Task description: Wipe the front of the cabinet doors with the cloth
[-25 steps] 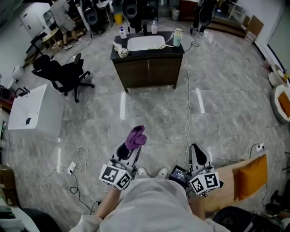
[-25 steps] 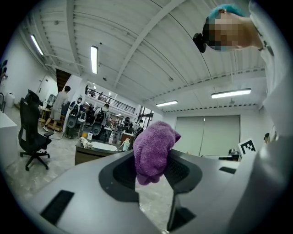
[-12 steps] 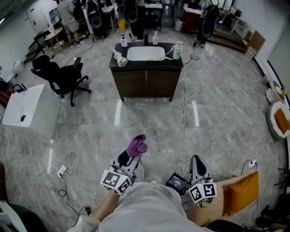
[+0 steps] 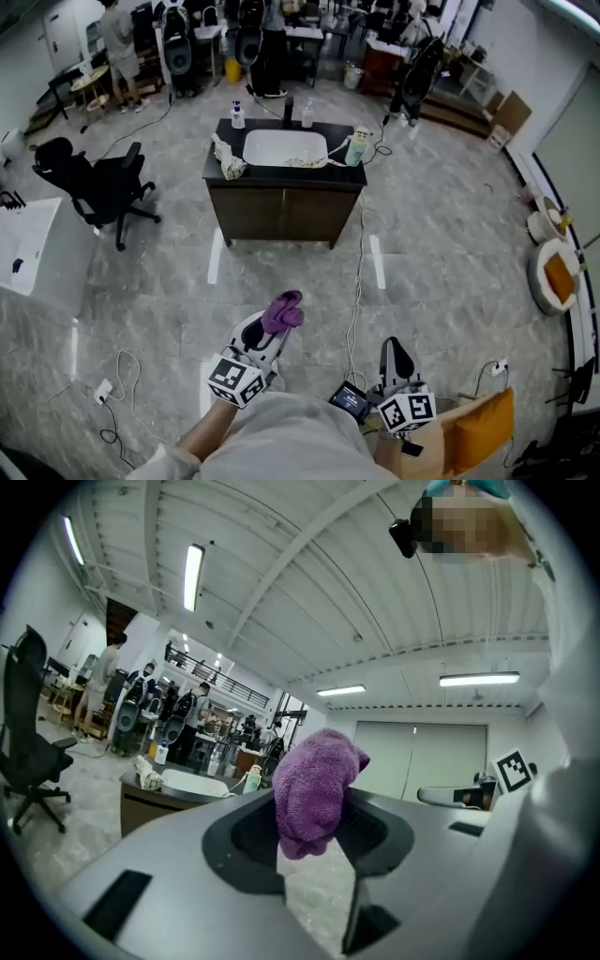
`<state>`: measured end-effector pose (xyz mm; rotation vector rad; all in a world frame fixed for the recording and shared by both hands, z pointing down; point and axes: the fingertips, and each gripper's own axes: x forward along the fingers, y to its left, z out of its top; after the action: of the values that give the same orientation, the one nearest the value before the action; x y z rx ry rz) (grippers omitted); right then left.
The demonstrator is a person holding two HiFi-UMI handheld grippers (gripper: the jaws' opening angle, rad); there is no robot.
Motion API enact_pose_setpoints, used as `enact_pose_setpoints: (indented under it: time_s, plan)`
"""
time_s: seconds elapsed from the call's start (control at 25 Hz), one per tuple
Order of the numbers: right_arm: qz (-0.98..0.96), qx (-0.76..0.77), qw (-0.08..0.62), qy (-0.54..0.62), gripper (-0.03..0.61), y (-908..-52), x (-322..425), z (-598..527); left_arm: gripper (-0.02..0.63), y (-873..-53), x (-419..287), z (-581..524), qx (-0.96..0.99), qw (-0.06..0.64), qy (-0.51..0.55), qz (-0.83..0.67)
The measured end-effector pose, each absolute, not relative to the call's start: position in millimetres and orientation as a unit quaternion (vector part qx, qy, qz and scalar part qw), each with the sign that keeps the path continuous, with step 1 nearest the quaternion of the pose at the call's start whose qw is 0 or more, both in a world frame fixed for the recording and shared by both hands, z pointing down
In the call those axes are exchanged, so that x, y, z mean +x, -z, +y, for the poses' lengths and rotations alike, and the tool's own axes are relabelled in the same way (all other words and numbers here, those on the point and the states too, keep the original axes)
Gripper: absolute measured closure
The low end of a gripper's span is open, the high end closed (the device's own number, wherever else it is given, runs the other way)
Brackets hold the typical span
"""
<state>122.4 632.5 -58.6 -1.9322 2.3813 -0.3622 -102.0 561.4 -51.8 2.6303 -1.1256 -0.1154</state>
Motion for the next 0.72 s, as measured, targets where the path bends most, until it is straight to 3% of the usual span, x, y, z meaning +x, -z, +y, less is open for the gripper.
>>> enact_pose_setpoints:
  time_s: [0.2,0.72]
  plan:
    - [0.759,-0.643,0.031,0.099,0.551,76,109,565,0.468,69,-111,484,0.926,0.102,0.043,-0.36]
    - [0.737,-0.669,-0.006,0.093,0.55,73,99,499,0.468,53,-139,409,0.92,0.137,0.061,-0.363]
